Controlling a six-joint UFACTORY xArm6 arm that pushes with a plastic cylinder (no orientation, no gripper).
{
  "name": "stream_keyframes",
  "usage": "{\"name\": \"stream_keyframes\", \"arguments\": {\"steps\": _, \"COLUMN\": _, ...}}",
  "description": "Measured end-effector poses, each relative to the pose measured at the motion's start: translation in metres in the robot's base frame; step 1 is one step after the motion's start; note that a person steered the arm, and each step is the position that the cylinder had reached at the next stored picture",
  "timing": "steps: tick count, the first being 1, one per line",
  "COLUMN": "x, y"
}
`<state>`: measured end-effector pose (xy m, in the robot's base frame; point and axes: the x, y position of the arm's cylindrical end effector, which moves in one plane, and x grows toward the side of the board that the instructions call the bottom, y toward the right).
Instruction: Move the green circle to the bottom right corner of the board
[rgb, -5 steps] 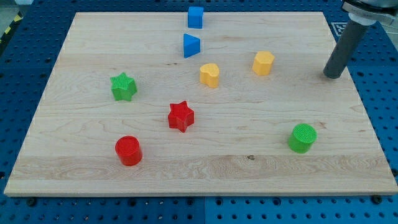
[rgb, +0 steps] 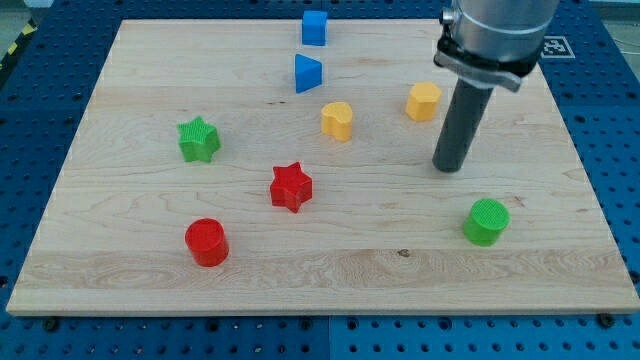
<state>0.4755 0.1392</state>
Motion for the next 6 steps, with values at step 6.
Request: {"name": "stream_keyframes", "arguments": {"steps": 6, "x": 0.088, "y": 0.057}}
